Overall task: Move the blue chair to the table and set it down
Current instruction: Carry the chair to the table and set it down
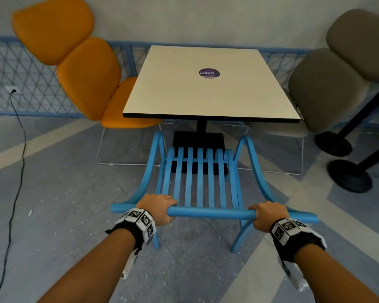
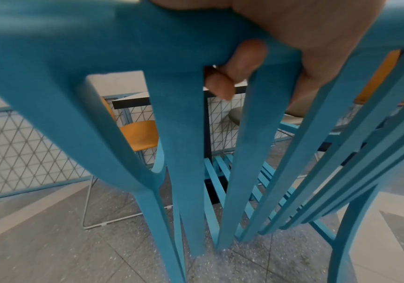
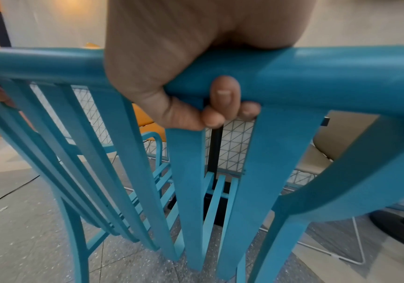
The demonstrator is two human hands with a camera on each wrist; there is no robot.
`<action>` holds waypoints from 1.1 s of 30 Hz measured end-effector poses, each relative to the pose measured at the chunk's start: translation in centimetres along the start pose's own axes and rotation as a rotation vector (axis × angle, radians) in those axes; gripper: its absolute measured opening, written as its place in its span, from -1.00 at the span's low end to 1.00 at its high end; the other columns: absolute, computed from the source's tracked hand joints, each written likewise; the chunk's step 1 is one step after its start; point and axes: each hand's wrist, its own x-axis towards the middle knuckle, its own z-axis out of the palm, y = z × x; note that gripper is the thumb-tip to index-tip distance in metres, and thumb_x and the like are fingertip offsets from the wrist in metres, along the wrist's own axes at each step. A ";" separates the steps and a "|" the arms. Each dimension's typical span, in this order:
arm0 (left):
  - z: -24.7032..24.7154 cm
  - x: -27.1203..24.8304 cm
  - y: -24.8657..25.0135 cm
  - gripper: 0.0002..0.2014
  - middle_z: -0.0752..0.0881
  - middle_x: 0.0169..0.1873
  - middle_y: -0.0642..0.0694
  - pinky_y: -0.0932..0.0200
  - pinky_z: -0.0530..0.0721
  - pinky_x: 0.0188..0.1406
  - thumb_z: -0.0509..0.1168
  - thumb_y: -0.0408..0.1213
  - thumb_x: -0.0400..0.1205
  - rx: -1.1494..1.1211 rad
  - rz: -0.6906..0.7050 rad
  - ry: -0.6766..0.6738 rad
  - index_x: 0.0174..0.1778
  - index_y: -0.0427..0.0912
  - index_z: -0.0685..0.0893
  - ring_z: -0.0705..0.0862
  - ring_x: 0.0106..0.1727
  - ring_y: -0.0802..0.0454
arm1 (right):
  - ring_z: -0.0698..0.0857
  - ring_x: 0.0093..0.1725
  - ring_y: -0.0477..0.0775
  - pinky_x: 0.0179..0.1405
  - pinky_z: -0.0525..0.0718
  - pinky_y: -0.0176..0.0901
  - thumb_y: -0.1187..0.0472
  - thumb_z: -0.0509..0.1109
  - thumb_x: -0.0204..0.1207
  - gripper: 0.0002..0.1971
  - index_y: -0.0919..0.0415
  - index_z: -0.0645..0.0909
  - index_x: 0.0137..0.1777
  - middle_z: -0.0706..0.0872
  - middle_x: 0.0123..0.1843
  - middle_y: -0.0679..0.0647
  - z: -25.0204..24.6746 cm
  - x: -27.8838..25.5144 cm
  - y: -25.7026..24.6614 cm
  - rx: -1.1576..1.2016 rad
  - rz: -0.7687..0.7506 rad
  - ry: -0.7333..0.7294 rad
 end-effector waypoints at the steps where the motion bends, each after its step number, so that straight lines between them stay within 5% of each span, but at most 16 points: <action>1: -0.2 0.4 0.0 -0.81 0.72 -0.02 -0.03 0.11 0.45 -0.29 0.20 -0.05 0.53 0.007 -0.002 -0.008 -0.04 -0.03 0.59 0.69 -0.05 -0.09 | 0.74 0.09 0.15 0.01 0.70 -0.04 0.13 0.24 0.47 -0.68 -0.13 0.60 0.20 0.79 0.09 0.03 -0.2 0.3 0.2 -0.002 -0.004 -0.002; 5: -0.5 1.9 0.0 -0.82 0.71 0.01 0.02 0.06 0.55 -0.26 0.19 -0.05 0.54 0.025 -0.049 0.006 0.00 0.03 0.58 0.70 -0.03 -0.06 | 0.72 0.13 0.16 0.03 0.69 -0.05 0.14 0.23 0.48 -0.66 -0.13 0.57 0.24 0.77 0.12 0.05 -0.8 1.7 1.0 -0.004 -0.018 0.009; 10: -0.2 1.7 0.2 -0.76 0.70 0.10 0.04 -0.02 0.64 0.05 0.24 0.00 0.54 -0.005 -0.160 0.071 0.08 0.06 0.55 0.65 0.11 -0.05 | 0.74 0.06 0.17 0.04 0.73 0.01 0.13 0.23 0.47 -0.68 -0.10 0.60 0.20 0.79 0.05 0.07 -0.7 2.2 1.3 0.040 -0.055 0.017; 18: 1.1 -1.5 -2.4 -0.42 0.74 -0.04 -0.03 -0.02 0.51 0.14 0.24 0.41 0.32 -0.007 -0.467 0.210 -0.04 -0.02 0.59 0.65 -0.01 -0.08 | 0.66 -0.10 0.13 -0.09 0.65 -0.10 0.14 0.28 0.46 -0.70 0.00 0.65 0.18 0.71 -0.10 0.05 -0.9 1.9 1.3 0.104 -0.038 0.004; 23: 1.1 -1.4 -2.0 -0.42 0.70 0.01 -0.04 -0.04 0.46 0.22 0.23 0.40 0.33 0.016 -0.454 0.185 -0.02 -0.03 0.59 0.62 0.05 -0.10 | 0.72 0.08 0.14 0.01 0.69 -0.07 0.14 0.27 0.46 -0.65 -0.04 0.60 0.25 0.78 0.09 0.06 0.0 1.6 1.7 0.080 -0.047 0.025; 27: 1.2 -1.2 -1.8 -0.45 0.71 -0.01 -0.05 -0.05 0.43 0.19 0.29 0.36 0.32 -0.041 -0.464 0.201 -0.06 -0.05 0.60 0.61 0.06 -0.12 | 0.58 -0.16 0.06 0.01 0.70 -0.06 0.12 0.25 0.44 -0.64 -0.06 0.59 0.24 0.62 -0.15 -0.04 0.3 2.0 2.1 0.071 -0.061 0.049; 33: 1.2 -1.3 -1.1 -0.46 0.71 0.01 -0.08 -0.05 0.40 0.21 0.32 0.31 0.34 -0.077 -0.474 0.232 -0.04 -0.08 0.62 0.59 0.09 -0.14 | 0.55 -0.19 0.05 -0.13 0.63 -0.11 0.11 0.24 0.44 -0.68 -0.11 0.61 0.18 0.59 -0.21 -0.06 0.3 2.4 2.7 0.033 -0.086 0.050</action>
